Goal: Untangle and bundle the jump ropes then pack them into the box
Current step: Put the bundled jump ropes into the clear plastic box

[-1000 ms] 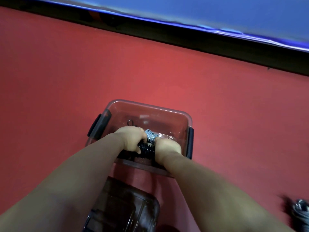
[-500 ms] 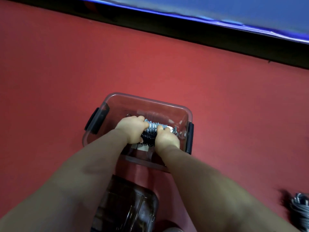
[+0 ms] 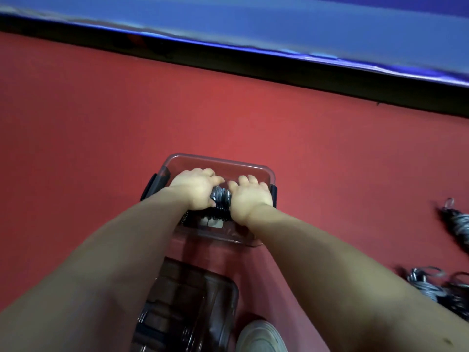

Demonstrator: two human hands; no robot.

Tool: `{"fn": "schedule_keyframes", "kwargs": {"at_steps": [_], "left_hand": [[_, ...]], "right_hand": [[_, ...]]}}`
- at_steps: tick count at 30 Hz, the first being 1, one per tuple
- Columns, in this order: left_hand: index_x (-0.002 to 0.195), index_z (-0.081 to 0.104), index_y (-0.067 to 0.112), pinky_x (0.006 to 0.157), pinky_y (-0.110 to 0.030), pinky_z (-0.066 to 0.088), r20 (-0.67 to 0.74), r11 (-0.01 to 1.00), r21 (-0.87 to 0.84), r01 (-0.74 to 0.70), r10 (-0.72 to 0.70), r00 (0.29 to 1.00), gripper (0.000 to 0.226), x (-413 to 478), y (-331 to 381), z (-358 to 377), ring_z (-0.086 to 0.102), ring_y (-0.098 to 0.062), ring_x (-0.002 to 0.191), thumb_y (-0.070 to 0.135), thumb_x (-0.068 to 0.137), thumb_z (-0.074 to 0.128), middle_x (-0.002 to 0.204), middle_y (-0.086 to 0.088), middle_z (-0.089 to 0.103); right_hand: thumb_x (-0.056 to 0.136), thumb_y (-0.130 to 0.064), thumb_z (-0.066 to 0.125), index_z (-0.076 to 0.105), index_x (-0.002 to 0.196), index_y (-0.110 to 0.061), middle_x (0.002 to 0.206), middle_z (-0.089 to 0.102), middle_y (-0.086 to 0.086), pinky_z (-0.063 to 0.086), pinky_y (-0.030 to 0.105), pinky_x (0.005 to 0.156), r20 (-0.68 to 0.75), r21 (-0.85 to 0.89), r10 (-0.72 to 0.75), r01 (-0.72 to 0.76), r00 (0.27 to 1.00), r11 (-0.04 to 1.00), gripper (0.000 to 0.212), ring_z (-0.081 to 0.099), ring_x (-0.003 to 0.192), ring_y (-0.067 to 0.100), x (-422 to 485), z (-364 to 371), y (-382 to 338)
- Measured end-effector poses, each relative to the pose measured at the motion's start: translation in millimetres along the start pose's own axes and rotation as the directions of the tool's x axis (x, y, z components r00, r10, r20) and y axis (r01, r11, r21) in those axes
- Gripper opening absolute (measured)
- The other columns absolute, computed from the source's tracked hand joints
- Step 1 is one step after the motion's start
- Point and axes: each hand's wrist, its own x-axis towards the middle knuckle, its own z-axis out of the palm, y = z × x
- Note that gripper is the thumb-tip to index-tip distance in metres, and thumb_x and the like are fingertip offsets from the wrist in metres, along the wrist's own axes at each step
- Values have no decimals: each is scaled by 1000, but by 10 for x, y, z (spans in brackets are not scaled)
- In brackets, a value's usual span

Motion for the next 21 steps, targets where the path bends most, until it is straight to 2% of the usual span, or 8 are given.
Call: {"fn": "schedule_keyframes", "kwargs": {"at_steps": [2, 4, 7, 11, 13, 17, 21], "left_hand": [[149, 24, 32, 107, -36, 31, -26, 1000, 18, -8, 8, 1000, 71, -132, 42, -153, 28, -20, 138, 43, 89, 60, 153, 3, 27], [151, 18, 31, 111, -37, 26, -52, 1000, 12, -6, 6, 999, 74, -274, 108, -293, 20, -19, 143, 46, 90, 57, 157, 3, 19], [152, 11, 31, 116, -36, 19, -79, 999, 7, -35, 36, 996, 77, -477, 316, -476, 11, -19, 146, 47, 91, 54, 160, 3, 10], [153, 10, 28, 117, -38, 17, -120, 997, -18, -80, 77, 990, 78, -620, 798, -635, 8, -20, 147, 51, 91, 52, 160, 2, 8], [152, 17, 26, 116, -37, 19, -157, 994, -25, -109, 104, 982, 74, -633, 1122, -656, 13, -21, 146, 51, 91, 52, 159, 1, 14], [142, 39, 23, 109, -38, 32, -210, 980, -106, -170, 145, 967, 57, -581, 1862, -639, 34, -26, 133, 45, 92, 54, 146, -2, 37], [129, 54, 20, 100, -35, 43, -82, 945, -279, -169, 152, 985, 44, -411, 2669, -365, 53, -27, 120, 39, 90, 59, 130, -6, 56]], "right_hand": [[93, -28, 48, 11, 150, -19, 156, 11, 10, 10, 45, 116, -38, -49, -16, 14, 999, 999, 68, 0, 145, 30, -135, -126, 65], [96, -35, 44, 2, 151, -23, 159, -3, 7, 0, 47, 116, -73, -85, -20, 14, 997, 996, 71, -12, 145, 30, -315, -252, 168], [96, -42, 43, -6, 150, -24, 158, -11, 6, -3, 48, 116, -114, -99, -3, -8, 994, 995, 75, -17, 144, 30, -641, -426, 404], [96, -41, 44, -7, 150, -25, 158, -11, 5, 0, 47, 117, -142, -72, 106, -117, 984, 991, 76, -15, 144, 28, -1113, -537, 917], [96, -39, 44, -7, 150, -26, 159, -9, 5, 2, 46, 117, -132, -70, 174, -184, 976, 980, 75, -13, 145, 28, -1339, -517, 1224], [96, -39, 44, -3, 151, -26, 159, -3, 6, 10, 44, 116, -78, -52, 268, -272, 960, 961, 74, -5, 146, 27, -1722, -432, 1856], [94, -36, 49, 2, 151, -27, 158, 5, 6, 19, 44, 113, 18, -74, 309, -307, 951, 949, 75, 7, 145, 27, -1991, -216, 2447]]}}
